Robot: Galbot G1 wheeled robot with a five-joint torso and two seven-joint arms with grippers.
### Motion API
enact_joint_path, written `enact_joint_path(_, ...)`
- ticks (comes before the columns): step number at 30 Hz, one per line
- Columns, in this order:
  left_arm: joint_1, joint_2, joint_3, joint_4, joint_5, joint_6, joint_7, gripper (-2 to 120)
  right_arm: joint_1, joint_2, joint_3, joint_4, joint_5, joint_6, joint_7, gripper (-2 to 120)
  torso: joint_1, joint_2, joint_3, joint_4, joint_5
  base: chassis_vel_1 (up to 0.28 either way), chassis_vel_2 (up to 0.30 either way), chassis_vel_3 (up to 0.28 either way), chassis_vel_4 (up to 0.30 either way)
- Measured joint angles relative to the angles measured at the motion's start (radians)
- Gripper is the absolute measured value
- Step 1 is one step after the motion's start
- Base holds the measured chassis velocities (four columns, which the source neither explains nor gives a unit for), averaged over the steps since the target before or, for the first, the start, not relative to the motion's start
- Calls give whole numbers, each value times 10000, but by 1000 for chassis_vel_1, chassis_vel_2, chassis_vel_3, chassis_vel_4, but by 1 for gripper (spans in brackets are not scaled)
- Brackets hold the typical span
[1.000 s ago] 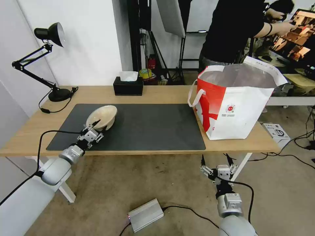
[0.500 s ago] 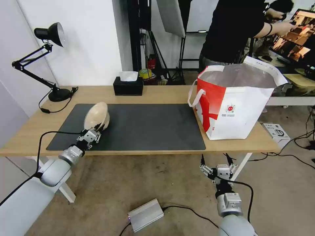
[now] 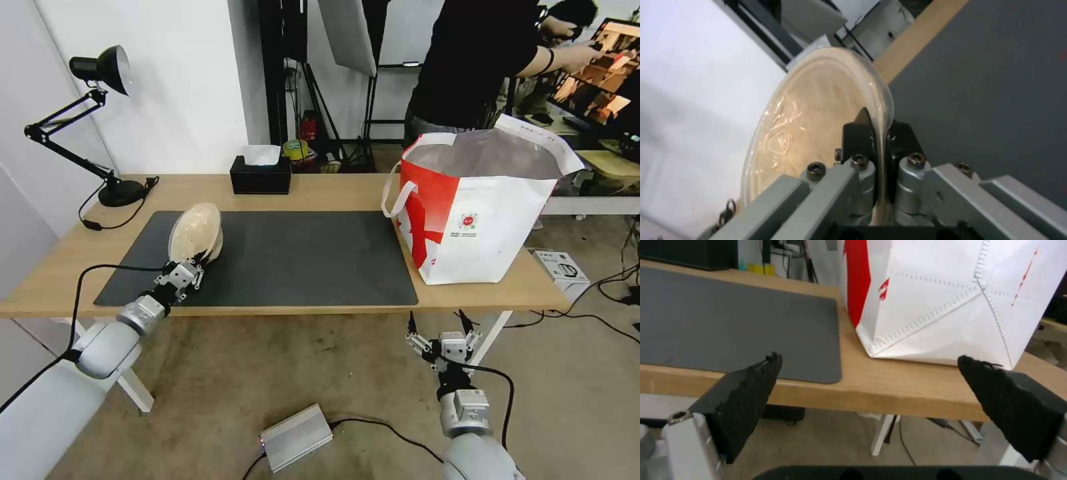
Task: Pick up the trash from the table and place it into the takeout bag.
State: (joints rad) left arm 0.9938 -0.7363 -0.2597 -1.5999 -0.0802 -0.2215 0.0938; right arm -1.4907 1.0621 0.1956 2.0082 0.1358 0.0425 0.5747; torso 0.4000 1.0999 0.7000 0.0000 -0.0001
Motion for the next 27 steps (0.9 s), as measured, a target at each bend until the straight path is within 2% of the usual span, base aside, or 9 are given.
enact_joint_path(7,-462,185,78,-421,695,-293,231,1,14,17,-7,17,4,-22,12,100,0,0,0,0,1,0,0,0,0)
enact_joint_path(13,-922,487,329,-632,740,-398,366,1,42,13,-4,56,8,-57,13,100,0,0,0,1,1,0,0,0,0)
enact_joint_path(21,-2579,1054,1231,-607,569,-656,535,0,-104,58,20,152,7,-102,9,100,0,0,0,-3,2,0,0,0,0)
enact_joint_path(27,-2885,1256,1349,-610,381,-628,540,0,-276,25,122,238,5,-121,9,100,0,0,0,1,0,0,0,0,0)
